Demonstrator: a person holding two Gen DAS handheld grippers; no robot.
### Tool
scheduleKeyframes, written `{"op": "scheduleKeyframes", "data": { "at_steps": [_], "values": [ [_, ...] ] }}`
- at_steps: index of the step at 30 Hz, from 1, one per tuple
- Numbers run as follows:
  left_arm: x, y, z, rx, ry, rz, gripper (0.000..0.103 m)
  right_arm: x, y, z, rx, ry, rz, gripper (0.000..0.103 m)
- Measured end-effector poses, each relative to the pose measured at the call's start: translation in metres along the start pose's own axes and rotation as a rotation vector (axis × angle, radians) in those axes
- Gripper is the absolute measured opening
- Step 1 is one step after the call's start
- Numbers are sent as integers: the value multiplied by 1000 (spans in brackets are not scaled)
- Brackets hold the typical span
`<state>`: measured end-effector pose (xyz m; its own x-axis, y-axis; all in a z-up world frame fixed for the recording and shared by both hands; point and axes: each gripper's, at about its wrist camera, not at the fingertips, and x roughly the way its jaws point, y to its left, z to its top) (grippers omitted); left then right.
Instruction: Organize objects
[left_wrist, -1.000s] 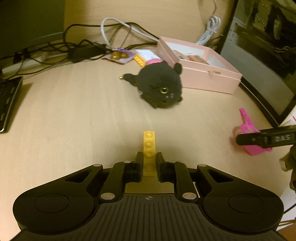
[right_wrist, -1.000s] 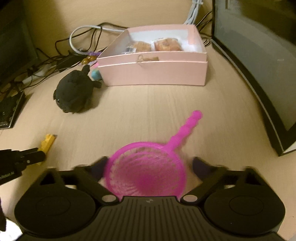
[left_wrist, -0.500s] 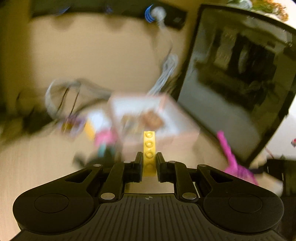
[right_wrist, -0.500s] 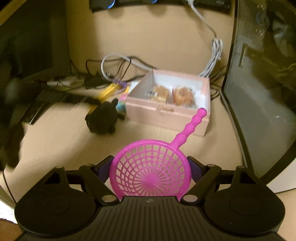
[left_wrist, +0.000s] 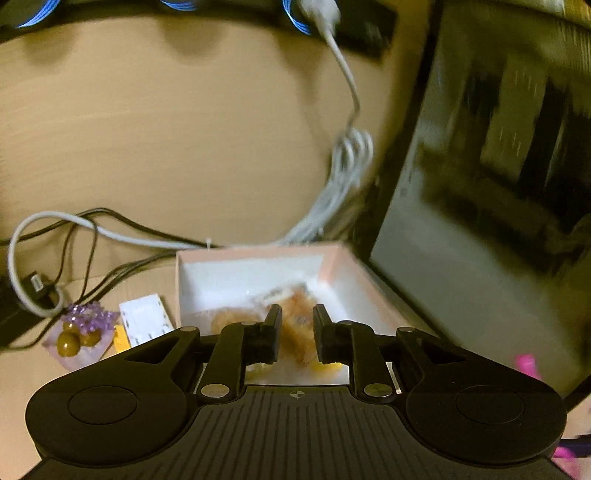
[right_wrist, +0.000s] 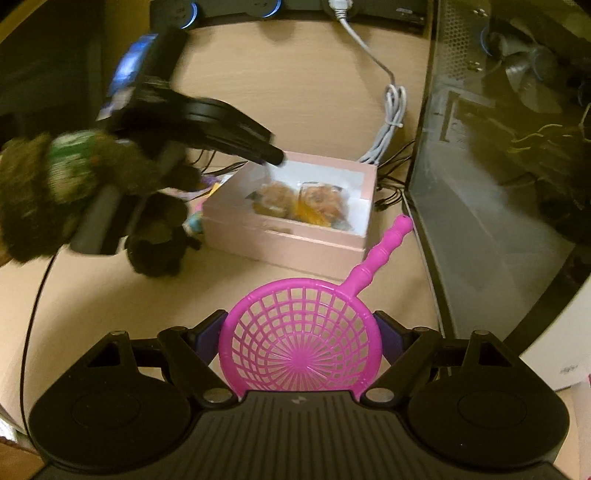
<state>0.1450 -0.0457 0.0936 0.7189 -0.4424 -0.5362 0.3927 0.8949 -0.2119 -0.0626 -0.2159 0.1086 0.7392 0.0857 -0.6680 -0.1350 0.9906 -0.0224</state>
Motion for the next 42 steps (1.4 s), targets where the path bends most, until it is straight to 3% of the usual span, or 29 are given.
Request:
{"op": "scheduleKeyframes", "data": {
  "at_steps": [3, 7, 12, 16, 21, 24, 29, 35, 38, 40, 42],
  "values": [
    [-40, 12, -7, -75, -74, 24, 20, 10, -6, 16, -56, -27, -1, 83],
    [-85, 37, -35, -185, -85, 112, 20, 29, -7, 48, -138, -101, 18, 83],
    [-126, 62, -89, -282, 13, 229, 20, 83, -5, 96, -195, -152, 26, 83],
    [-145, 75, -119, -349, 92, 278, 20, 133, -4, 118, -167, -146, 29, 83],
    [-153, 83, -139, -360, 169, 289, 20, 171, -3, 114, -108, -41, 43, 89],
    [-147, 82, -133, -351, 159, 264, 20, 158, 0, 96, -102, -43, 73, 98],
    [-131, 85, -101, -327, 101, 216, 20, 115, 6, 63, -114, -65, 86, 100],
    [-90, 93, -44, -95, 58, 235, 20, 74, 8, 26, -89, -37, 77, 102],
    [-60, 101, -23, -34, 63, 266, 20, 62, 8, 13, -71, -14, 61, 102],
    [-38, 113, -13, -82, 72, 255, 20, 55, 6, 8, -45, 6, 54, 102],
    [-11, 132, -6, -209, 94, 238, 21, 47, 2, 3, -17, 20, 46, 102]
  ]
}}
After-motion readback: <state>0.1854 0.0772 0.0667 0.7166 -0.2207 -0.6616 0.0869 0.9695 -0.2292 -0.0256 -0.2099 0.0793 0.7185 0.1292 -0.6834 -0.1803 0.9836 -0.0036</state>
